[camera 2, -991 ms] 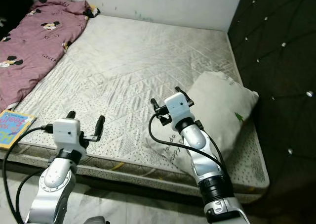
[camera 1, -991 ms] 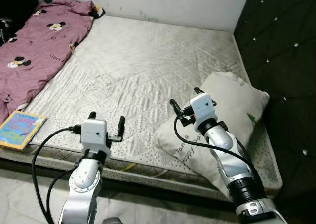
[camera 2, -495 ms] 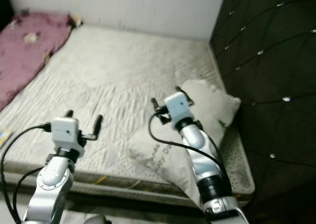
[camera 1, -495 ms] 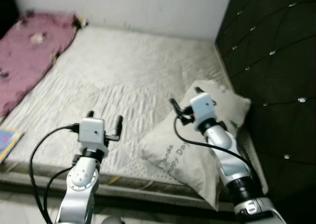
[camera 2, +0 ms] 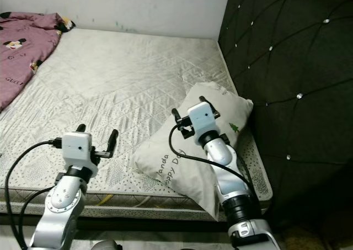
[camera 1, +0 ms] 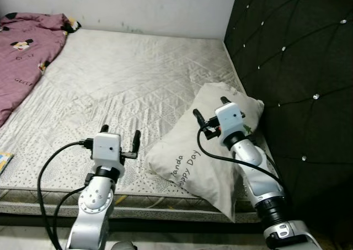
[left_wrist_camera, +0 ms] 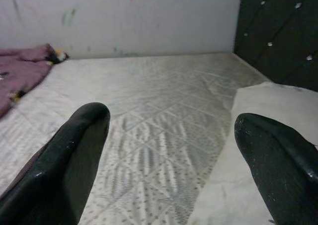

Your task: Clean up the room

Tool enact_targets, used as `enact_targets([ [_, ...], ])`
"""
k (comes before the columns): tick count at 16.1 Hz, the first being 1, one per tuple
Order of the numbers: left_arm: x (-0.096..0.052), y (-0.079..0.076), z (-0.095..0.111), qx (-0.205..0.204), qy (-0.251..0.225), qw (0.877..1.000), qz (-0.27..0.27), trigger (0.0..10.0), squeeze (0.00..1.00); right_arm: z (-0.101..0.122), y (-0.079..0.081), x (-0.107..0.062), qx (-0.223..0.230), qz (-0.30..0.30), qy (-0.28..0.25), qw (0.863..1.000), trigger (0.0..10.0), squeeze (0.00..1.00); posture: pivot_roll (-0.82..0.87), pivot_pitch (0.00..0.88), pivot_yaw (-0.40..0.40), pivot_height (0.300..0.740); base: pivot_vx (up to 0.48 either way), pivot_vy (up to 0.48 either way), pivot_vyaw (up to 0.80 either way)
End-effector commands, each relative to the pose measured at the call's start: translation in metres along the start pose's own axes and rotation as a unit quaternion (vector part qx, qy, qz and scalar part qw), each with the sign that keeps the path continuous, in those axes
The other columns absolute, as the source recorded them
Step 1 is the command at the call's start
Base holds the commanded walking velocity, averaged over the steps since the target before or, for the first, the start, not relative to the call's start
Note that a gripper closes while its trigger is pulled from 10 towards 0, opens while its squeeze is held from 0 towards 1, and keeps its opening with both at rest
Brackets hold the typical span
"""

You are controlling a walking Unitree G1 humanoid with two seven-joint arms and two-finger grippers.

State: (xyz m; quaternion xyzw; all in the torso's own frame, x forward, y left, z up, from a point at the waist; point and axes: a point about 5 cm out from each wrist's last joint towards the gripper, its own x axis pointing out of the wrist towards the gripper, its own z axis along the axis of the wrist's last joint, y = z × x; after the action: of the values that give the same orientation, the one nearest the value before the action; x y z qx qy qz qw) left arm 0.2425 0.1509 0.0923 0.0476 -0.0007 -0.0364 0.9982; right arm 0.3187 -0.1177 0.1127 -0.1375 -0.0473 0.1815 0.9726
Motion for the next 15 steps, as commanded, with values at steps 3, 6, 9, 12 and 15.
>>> enact_targets([
  [3, 0.0008, -0.0033, -0.0001, 0.001, 0.002, 1.0, -0.007, 10.0, 0.0, -0.0003, -0.0057, -0.0004, -0.004, -0.005, 0.001, 1.0, 10.0, 0.0, 0.01, 0.0, -0.056, 0.74, 0.0, -0.416, 0.0],
  [6, 0.001, -0.0031, 0.0002, 0.0, 0.001, 1.0, -0.006, 10.0, 0.0, 0.0003, -0.0061, 0.0, -0.005, -0.006, 0.0, 1.0, 10.0, 0.0, 0.01, 0.0, -0.056, 0.74, 0.0, -0.402, 0.0],
  [9, 0.0008, -0.0021, 0.0, -0.007, 0.002, 1.0, -0.002, 10.0, 0.0, -0.0001, -0.0059, -0.0006, -0.006, -0.006, 0.001, 1.0, 10.0, 0.0, 0.01, 0.0, -0.055, 0.74, 0.0, -0.228, 0.0],
  [12, 0.0011, -0.0011, -0.0004, -0.012, 0.004, 1.0, 0.001, 10.0, 0.0, -0.0005, -0.0062, -0.0012, -0.006, -0.005, 0.001, 1.0, 10.0, 0.0, 0.0, 0.0, -0.055, 0.74, 0.0, 0.0, 0.0],
  [15, 0.0012, -0.0009, -0.0006, -0.014, 0.004, 1.0, -0.002, 10.0, 0.0, -0.0004, -0.0056, -0.0011, -0.008, -0.005, 0.001, 1.0, 10.0, 0.0, 0.0, 0.0, -0.055, 0.74, 0.0, 0.0, 0.0],
])
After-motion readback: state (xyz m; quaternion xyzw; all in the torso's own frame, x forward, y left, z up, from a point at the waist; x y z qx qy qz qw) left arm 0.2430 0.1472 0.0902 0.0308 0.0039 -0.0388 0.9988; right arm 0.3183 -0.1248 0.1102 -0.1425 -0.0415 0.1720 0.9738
